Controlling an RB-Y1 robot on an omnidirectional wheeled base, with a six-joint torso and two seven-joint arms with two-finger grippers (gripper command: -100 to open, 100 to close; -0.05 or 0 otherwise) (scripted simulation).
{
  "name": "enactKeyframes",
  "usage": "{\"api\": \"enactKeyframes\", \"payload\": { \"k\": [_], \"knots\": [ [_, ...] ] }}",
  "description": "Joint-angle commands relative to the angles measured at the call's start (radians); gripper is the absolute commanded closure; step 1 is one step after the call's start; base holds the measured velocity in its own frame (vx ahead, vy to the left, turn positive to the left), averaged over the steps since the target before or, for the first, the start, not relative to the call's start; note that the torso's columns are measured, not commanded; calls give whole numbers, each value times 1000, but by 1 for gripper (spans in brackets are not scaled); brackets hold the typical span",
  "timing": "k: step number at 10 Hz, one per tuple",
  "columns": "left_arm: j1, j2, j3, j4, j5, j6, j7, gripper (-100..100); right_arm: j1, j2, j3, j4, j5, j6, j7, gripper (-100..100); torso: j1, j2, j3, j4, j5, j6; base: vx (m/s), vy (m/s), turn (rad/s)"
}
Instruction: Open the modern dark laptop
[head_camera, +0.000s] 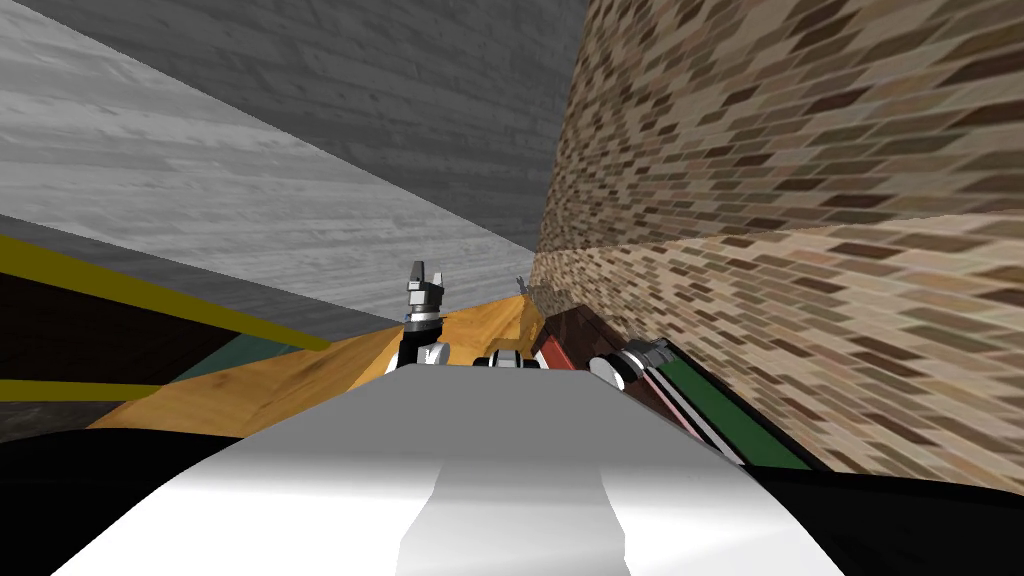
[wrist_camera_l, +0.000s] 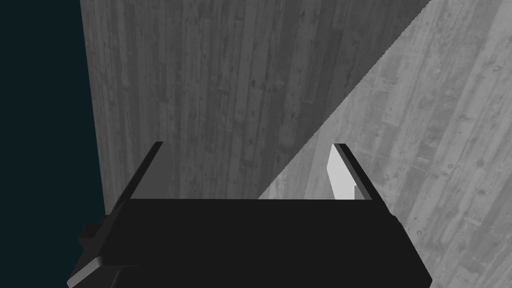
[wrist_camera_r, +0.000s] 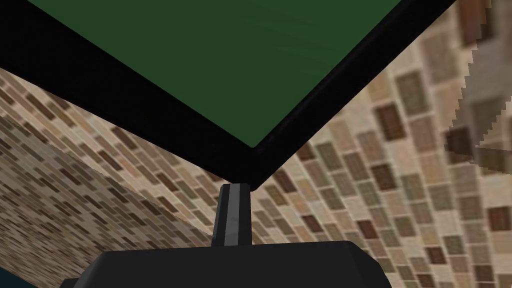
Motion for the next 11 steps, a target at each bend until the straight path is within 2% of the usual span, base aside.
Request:
{"api": "enactKeyframes", "payload": {
  "k": [1, 9, 10, 11],
  "knots": [
    [0, 0, 0, 0, 0, 0, 0, 0, -13, -14, -20, -29, -23, -44, 31, -100, 5, -1, -1, 0, 3, 2, 8, 54, -91],
    [0, 0, 0, 0, 0, 0, 0, 0, -63, -68, -98, -143, -114, -219, 157, -100, 10, 1, 0, 1, 6, 0, -7, 55, -55],
    [0, 0, 0, 0, 0, 0, 0, 0, -57, -64, -93, -137, -108, -206, 146, -100, 10, 1, -1, 1, 6, 0, -5, 25, -12],
    [0, 0, 0, 0, 0, 0, 0, 0, -59, -65, -94, -138, -109, -210, 149, 0, 9, 0, -1, 1, 5, 0, -2, 6, 2]
  ]
}}
